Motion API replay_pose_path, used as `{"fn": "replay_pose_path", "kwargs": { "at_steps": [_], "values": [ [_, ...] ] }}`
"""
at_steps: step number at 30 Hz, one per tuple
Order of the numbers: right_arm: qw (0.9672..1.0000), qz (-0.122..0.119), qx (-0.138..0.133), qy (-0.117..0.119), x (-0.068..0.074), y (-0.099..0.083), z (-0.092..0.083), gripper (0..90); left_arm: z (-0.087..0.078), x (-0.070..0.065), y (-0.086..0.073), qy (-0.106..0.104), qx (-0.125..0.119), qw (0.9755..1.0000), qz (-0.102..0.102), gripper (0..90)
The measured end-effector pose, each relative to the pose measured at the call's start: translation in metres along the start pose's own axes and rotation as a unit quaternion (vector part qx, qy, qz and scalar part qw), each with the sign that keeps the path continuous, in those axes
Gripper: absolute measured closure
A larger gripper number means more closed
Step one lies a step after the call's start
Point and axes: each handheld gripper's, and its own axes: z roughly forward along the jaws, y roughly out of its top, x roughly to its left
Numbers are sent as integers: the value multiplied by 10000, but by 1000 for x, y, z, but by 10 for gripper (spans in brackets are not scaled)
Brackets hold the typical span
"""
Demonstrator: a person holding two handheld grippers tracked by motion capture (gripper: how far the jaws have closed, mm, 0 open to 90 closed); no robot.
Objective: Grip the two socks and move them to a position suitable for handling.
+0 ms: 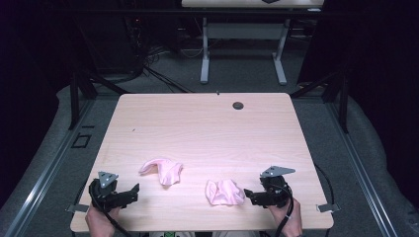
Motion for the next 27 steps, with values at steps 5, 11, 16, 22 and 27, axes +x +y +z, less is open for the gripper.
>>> {"fn": "replay_pose_path", "kwargs": {
  "at_steps": [5,11,16,22,27],
  "values": [
    [9999,55,92,-56,2,2,7,331,-5,-42,18,-609,-209,9975,280,13],
    [9999,60,151,18,11,2,15,445,1,-100,32,-1180,-192,9903,709,121],
    [9996,-8,267,69,18,3,23,550,5,-145,41,-1508,-186,9825,1080,237],
    [9992,-26,390,122,20,5,27,616,20,-179,46,-1789,4,9735,1424,334],
    [9989,11,436,192,19,3,30,648,34,-195,43,-1948,319,9676,1575,405]
  ]
}}
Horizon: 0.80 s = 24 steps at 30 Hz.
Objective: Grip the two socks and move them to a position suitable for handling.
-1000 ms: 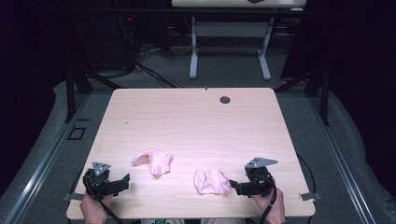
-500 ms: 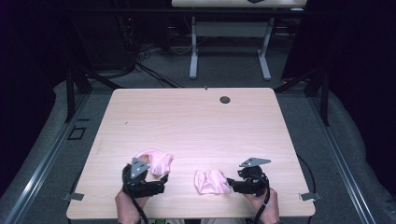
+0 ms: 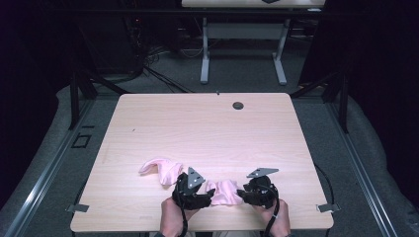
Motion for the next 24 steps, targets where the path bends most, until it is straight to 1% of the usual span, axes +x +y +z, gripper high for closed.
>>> {"fn": "replay_pose_path", "kwargs": {
  "at_steps": [2,3,4,5,7,8,9,10,11,12,13,14,15,18,19,20,21,22,23,24],
  "values": [
    [10000,7,12,23,0,-1,2,659,6,-4,1,0,111,9999,90,463],
    [10000,-10,35,44,1,-2,2,659,9,-5,1,-59,198,9997,124,477],
    [10000,-44,73,2,1,-2,3,659,12,-7,1,-55,244,9995,171,503],
    [9999,-90,110,6,2,-2,3,660,14,-8,1,-7,287,9993,231,521],
    [9999,-109,107,15,3,-3,4,664,18,-10,0,-80,396,9989,248,566],
    [9998,-124,128,-16,4,-3,4,673,20,-12,0,-39,443,9985,307,582],
    [9997,-184,161,-1,4,-3,5,680,22,-13,-1,-33,478,9983,341,615],
    [9996,-201,170,-47,5,-3,5,689,23,-13,-3,-3,524,9980,368,651],
    [9996,-225,182,15,6,-3,6,705,25,-13,-5,44,552,9976,406,686],
    [9994,-263,234,-21,7,-4,7,724,26,-13,-7,64,569,9974,448,761],
    [9995,-259,192,47,8,-4,8,742,27,-12,-9,79,584,9973,430,794],
    [9995,-262,180,38,9,-4,8,760,27,-11,-11,58,557,9976,398,834],
    [9994,-295,189,37,8,-5,8,775,26,-11,-13,82,523,9978,391,866],
    [9995,-242,152,129,9,-6,8,819,22,-5,-17,76,361,9991,215,880],
    [9996,-225,94,138,9,-6,9,827,20,-3,-18,79,257,9995,138,880],
    [9994,-288,147,92,9,-6,8,831,16,-1,-18,50,170,9998,36,881],
    [9995,-299,139,29,10,-6,7,834,13,1,-19,77,77,9999,-17,882],
    [9992,-360,149,11,10,-6,5,835,10,3,-20,71,1,9999,-80,882],
    [9994,-322,109,38,10,-6,4,836,7,5,-22,53,-96,9998,-191,882],
    [9995,-318,60,-7,9,-6,3,836,3,8,-23,50,-148,9995,-266,882]
  ]
}}
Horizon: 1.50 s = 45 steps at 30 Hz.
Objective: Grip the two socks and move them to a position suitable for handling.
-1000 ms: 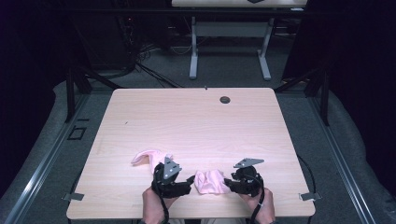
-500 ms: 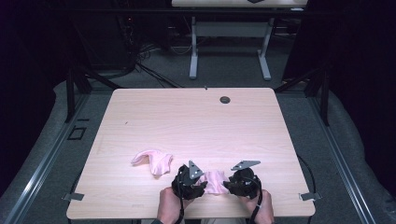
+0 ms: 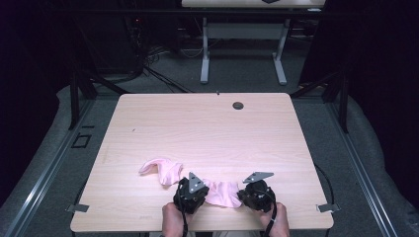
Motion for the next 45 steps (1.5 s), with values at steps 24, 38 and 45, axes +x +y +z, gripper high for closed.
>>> {"fn": "replay_pose_path", "kwargs": {
  "at_steps": [24,38,45],
  "values": [
    [9999,152,-17,-80,-13,3,-12,644,-18,22,11,94,-87,9989,-457,405],
    [9998,-1,142,-131,-5,1,3,778,15,21,15,80,566,9984,18,895],
    [9994,-234,227,-60,-7,2,1,809,-2,27,-8,-67,370,9987,-356,897]
  ]
}}
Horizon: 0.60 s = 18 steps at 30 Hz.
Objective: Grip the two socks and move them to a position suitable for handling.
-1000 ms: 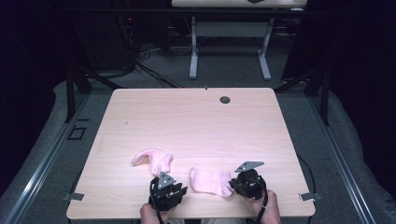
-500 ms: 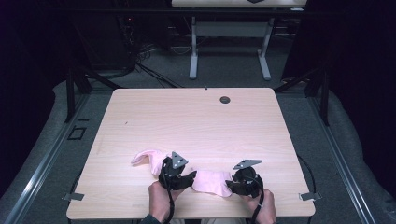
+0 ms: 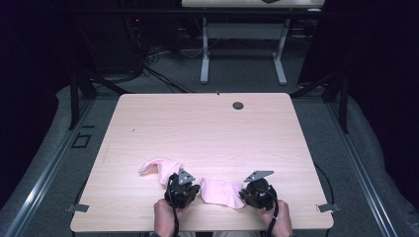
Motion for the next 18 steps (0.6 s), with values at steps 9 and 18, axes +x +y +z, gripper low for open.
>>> {"fn": "replay_pose_path", "kwargs": {
  "at_steps": [9,18],
  "values": [
    [9996,-249,58,110,9,4,3,798,-13,5,1,-30,-304,9993,-223,618],
    [9996,-255,89,81,8,4,3,808,13,-10,26,277,191,9983,474,679]
  ]
}}
